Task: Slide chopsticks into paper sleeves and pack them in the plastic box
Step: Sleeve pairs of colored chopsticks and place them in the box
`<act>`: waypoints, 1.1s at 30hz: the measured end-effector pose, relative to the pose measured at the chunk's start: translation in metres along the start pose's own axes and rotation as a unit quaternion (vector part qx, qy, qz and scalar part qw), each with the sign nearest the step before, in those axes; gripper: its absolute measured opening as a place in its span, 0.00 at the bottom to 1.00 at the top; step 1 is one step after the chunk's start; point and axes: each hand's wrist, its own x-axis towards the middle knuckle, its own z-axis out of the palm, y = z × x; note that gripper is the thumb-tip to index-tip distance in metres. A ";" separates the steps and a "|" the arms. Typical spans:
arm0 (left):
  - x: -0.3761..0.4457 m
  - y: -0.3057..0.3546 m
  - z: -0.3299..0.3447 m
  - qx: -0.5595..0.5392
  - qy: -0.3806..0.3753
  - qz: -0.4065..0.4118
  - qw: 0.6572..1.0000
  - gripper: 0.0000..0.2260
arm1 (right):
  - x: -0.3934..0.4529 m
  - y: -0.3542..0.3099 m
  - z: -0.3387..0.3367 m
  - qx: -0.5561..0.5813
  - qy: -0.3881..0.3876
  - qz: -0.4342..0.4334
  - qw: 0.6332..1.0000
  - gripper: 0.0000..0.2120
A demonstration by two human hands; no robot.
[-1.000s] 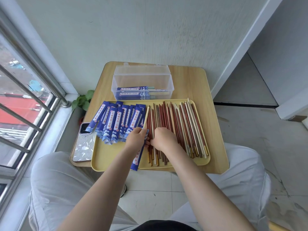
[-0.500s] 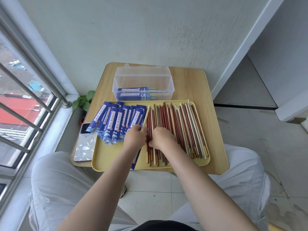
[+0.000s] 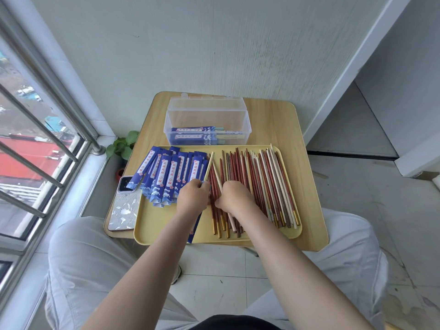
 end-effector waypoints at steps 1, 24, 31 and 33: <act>0.000 0.000 0.000 -0.009 -0.003 -0.002 1.000 0.10 | 0.000 0.004 -0.002 0.039 -0.007 0.006 0.999 0.07; -0.007 0.011 -0.008 -0.206 -0.158 -0.003 0.966 0.12 | -0.007 0.032 -0.079 0.647 0.196 -0.128 0.726 0.08; -0.011 0.012 -0.009 -0.200 -0.193 0.025 0.960 0.12 | 0.004 0.031 -0.075 0.644 0.261 -0.080 0.714 0.06; -0.013 0.014 -0.010 -0.200 -0.202 0.033 0.958 0.12 | 0.005 0.031 -0.073 0.639 0.265 -0.078 0.718 0.06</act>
